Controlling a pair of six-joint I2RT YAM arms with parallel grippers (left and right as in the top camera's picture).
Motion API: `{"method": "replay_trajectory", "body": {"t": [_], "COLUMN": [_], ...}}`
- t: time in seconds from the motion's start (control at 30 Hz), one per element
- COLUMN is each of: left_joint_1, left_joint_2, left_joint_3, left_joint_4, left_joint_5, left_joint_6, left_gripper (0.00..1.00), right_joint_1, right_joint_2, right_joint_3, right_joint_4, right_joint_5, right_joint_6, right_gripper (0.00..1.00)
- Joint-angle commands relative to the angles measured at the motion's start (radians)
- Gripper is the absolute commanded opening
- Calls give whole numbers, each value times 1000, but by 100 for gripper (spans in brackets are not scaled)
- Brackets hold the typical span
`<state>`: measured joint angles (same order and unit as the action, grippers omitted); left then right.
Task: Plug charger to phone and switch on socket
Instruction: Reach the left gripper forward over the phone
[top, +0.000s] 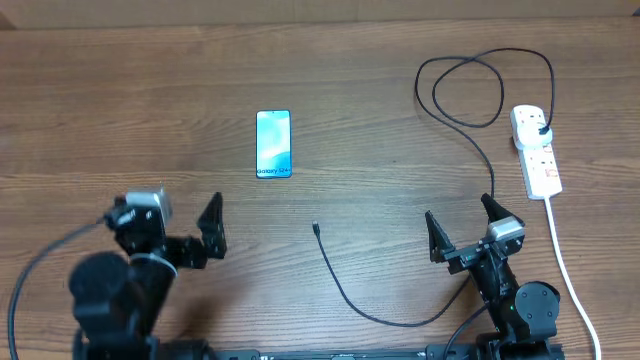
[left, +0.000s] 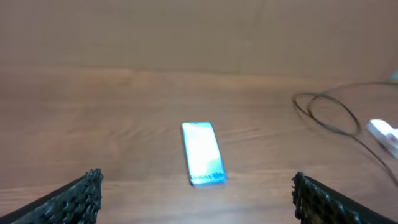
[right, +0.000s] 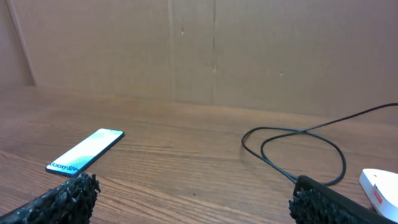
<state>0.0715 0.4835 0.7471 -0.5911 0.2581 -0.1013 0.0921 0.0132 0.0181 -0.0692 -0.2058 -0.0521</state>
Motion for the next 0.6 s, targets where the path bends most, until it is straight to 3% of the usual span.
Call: {"method": "replay_trajectory", "body": {"t": [0.0, 0.13, 0.27, 0.33, 0.5, 0.57], "left_joint_1": [-6, -7, -33, -64, -98, -98], "left_joint_2": [260, 546, 787, 877, 1028, 1082], "left_joint_3": [277, 622, 910, 989, 1006, 1006], "left_joint_4": [-138, -421, -665, -710, -650, -656], "left_joint_5": [171, 267, 261, 261, 296, 343], "left_joint_6": [12, 66, 109, 109, 85, 86], "left_gripper": [100, 100, 100, 100, 100, 86], "right_joint_1": [-4, -4, -4, -3, -3, -3], "right_joint_2": [-9, -9, -9, -9, -9, -9], "right_joint_3": [-10, -10, -10, -10, -10, -10], "right_joint_4": [7, 7, 7, 7, 7, 7], "right_joint_5": [-5, -5, -5, -5, -5, -5], "right_joint_6": [-2, -2, -2, -2, -2, -2], "right_gripper": [100, 100, 100, 100, 100, 100]}}
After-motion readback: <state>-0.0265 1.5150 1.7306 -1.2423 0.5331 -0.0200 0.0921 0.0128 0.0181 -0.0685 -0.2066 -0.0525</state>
